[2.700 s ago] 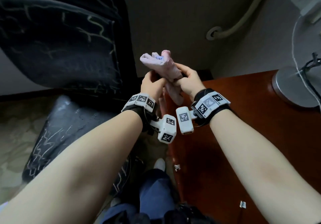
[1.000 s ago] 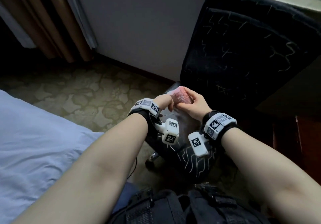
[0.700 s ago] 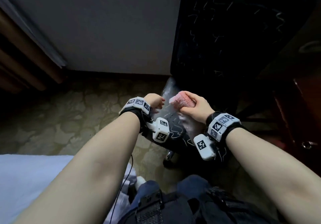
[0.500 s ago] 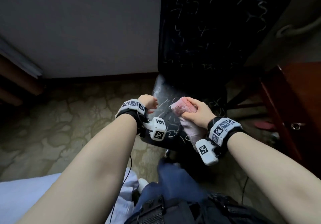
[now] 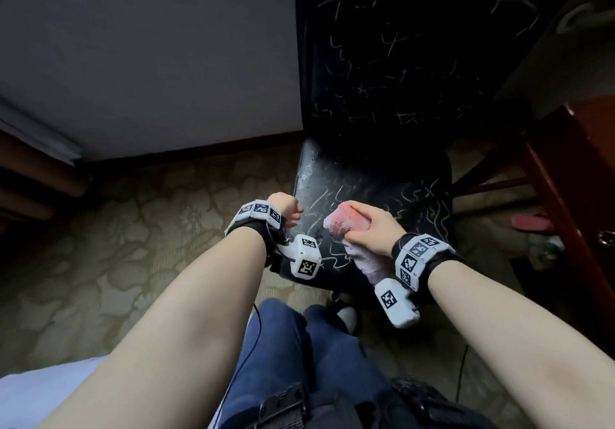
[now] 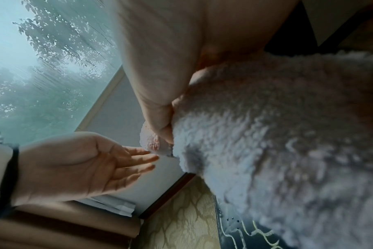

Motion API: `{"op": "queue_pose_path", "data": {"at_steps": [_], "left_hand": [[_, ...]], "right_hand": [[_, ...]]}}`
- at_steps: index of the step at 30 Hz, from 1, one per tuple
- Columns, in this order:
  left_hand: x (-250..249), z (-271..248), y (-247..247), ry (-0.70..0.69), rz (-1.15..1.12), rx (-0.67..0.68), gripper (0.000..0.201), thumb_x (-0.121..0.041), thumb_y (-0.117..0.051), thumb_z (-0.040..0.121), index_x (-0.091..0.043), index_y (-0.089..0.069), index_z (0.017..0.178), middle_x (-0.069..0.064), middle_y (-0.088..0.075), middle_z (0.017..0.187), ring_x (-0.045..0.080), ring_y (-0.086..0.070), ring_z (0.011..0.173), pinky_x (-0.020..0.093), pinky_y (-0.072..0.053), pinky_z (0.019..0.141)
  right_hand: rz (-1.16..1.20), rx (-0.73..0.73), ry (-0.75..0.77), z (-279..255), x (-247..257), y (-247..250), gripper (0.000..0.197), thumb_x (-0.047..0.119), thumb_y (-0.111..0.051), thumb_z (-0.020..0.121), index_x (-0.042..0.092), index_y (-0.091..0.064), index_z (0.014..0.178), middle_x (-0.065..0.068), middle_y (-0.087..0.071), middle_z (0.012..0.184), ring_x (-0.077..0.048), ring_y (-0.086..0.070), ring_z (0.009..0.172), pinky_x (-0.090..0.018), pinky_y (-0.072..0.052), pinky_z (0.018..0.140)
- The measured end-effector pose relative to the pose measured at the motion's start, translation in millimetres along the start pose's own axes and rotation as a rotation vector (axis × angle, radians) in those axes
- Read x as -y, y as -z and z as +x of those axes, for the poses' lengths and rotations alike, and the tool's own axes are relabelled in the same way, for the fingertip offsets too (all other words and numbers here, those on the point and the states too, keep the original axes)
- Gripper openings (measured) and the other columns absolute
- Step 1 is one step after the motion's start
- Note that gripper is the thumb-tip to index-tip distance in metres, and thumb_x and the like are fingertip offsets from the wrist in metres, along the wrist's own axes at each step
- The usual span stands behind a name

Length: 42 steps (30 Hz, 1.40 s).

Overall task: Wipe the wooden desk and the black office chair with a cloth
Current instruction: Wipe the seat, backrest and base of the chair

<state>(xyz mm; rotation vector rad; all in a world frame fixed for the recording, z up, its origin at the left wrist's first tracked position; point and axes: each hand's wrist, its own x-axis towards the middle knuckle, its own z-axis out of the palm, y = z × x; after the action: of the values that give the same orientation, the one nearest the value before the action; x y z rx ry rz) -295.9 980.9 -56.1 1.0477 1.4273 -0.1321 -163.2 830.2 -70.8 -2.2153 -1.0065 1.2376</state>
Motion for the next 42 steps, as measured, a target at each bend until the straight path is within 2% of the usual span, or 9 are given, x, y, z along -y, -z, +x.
{"op": "queue_pose_path", "data": {"at_steps": [7, 14, 19, 21, 25, 29, 34, 40, 42], "left_hand": [[-19.4, 37.7, 10.6, -0.032, 0.059, 0.019, 0.027, -0.006, -0.032, 0.101, -0.011, -0.045, 0.078, 0.001, -0.056, 0.065, 0.013, -0.045, 0.058, 0.025, -0.038, 0.056], [-13.3, 104.0, 30.7, -0.146, 0.292, 0.109, 0.03, -0.006, -0.038, 0.099, -0.014, -0.043, 0.07, 0.0, -0.05, 0.068, 0.01, -0.047, 0.058, 0.021, -0.038, 0.055], [51.8, 165.7, 35.6, -0.175, 0.428, 0.225, 0.012, -0.006, -0.043, 0.096, -0.006, -0.054, 0.1, 0.003, -0.051, 0.072, 0.013, -0.047, 0.058, 0.022, -0.038, 0.055], [87.5, 193.9, 40.7, -0.218, 0.466, 0.24, 0.027, -0.006, -0.047, 0.092, 0.002, -0.058, 0.115, 0.01, -0.055, 0.077, 0.018, -0.047, 0.058, 0.023, -0.037, 0.053], [160.5, 226.6, 47.9, -0.319, 0.458, 0.267, 0.031, -0.006, -0.045, 0.093, -0.007, -0.058, 0.121, 0.007, -0.059, 0.088, 0.015, -0.053, 0.069, 0.018, -0.044, 0.044], [199.7, 235.2, 53.7, -0.429, 0.398, 0.269, 0.036, -0.001, -0.042, 0.095, -0.006, -0.055, 0.127, 0.01, -0.061, 0.112, 0.021, -0.056, 0.093, 0.026, -0.046, 0.067], [209.2, 229.8, 57.1, -0.398, 0.353, 0.319, 0.034, 0.002, -0.04, 0.092, 0.002, -0.055, 0.124, 0.015, -0.058, 0.097, 0.023, -0.051, 0.088, 0.043, -0.049, 0.09], [178.7, 264.8, 54.5, -0.472, 0.355, 0.293, 0.042, 0.005, -0.046, 0.091, -0.002, -0.049, 0.131, 0.015, -0.056, 0.129, 0.033, -0.056, 0.115, 0.035, -0.049, 0.091], [176.0, 278.5, 51.2, -0.485, 0.307, 0.329, 0.043, 0.004, -0.049, 0.09, -0.006, -0.05, 0.131, 0.017, -0.06, 0.124, 0.03, -0.061, 0.103, 0.034, -0.051, 0.086]], "right_hand": [[-0.161, -0.087, -0.044, 21.8, 7.2, 1.2, 0.064, 0.03, -0.064, 0.078, 0.041, -0.043, 0.137, 0.008, -0.052, 0.136, -0.019, -0.048, 0.124, -0.033, -0.035, 0.106], [-0.195, -0.19, -0.139, 58.4, 5.1, -64.2, 0.057, 0.033, -0.058, 0.08, 0.048, -0.042, 0.133, 0.009, -0.048, 0.128, -0.017, -0.051, 0.116, -0.031, -0.038, 0.098], [-0.336, -0.194, -0.166, 91.5, -8.4, -148.5, 0.058, 0.03, -0.053, 0.086, 0.045, -0.035, 0.139, 0.006, -0.041, 0.133, -0.022, -0.043, 0.118, -0.037, -0.039, 0.093], [-0.356, -0.229, -0.18, 98.4, -23.5, -181.4, 0.059, 0.029, -0.053, 0.086, 0.045, -0.034, 0.139, 0.005, -0.04, 0.133, -0.023, -0.041, 0.117, -0.037, -0.039, 0.091], [-0.324, -0.389, -0.203, 90.0, -56.1, -247.5, 0.061, 0.025, -0.053, 0.084, 0.044, -0.035, 0.139, 0.006, -0.037, 0.133, -0.021, -0.038, 0.115, -0.036, -0.041, 0.09], [-0.302, -0.51, -0.183, 74.8, -71.8, -283.5, 0.063, 0.022, -0.053, 0.085, 0.044, -0.035, 0.141, 0.003, -0.037, 0.134, -0.023, -0.037, 0.113, -0.041, -0.038, 0.098], [-0.357, -0.595, -0.204, 74.1, -54.1, -286.5, 0.06, 0.029, -0.053, 0.089, 0.042, -0.03, 0.142, -0.001, -0.035, 0.137, -0.027, -0.036, 0.114, -0.042, -0.034, 0.096], [-0.422, -0.641, -0.173, 126.7, -31.8, -262.8, 0.058, 0.032, -0.054, 0.091, 0.033, -0.027, 0.142, -0.003, -0.038, 0.139, -0.03, -0.04, 0.118, -0.048, -0.033, 0.098], [-0.441, -0.676, -0.173, 145.6, -27.2, -255.8, 0.052, 0.03, -0.056, 0.09, 0.029, -0.032, 0.137, -0.003, -0.043, 0.135, -0.031, -0.043, 0.117, -0.048, -0.034, 0.097]]}}
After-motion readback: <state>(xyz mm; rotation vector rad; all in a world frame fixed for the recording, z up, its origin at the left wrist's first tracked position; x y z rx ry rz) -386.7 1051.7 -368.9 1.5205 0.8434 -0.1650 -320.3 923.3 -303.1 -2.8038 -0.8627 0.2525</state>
